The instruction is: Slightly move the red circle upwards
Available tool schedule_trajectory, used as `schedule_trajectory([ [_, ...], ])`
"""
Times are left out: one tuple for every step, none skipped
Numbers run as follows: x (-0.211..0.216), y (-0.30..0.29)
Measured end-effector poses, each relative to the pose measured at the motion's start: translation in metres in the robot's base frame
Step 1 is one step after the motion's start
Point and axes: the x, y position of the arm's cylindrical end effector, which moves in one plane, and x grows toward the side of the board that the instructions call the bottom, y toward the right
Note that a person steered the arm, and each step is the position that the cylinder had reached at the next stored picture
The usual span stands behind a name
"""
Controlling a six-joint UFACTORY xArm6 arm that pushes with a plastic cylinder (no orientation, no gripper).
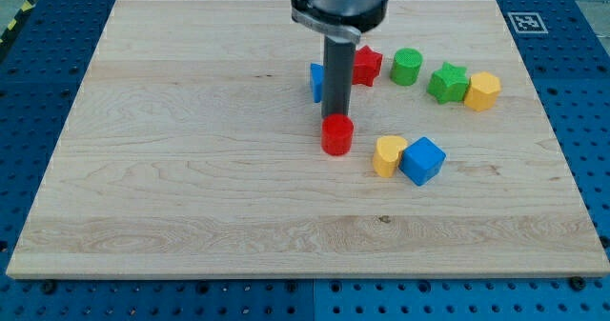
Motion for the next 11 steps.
schedule_trajectory([
  [0.022, 0.002],
  [0.018, -0.031],
  [0.023, -0.074],
  [0.068, -0.071],
  [0.1, -0.037],
  [0.095, -0.014],
  [0.091, -0.011],
  [0.078, -0.008],
  [0.064, -0.006],
  [0.065, -0.012],
  [0.061, -0.073],
])
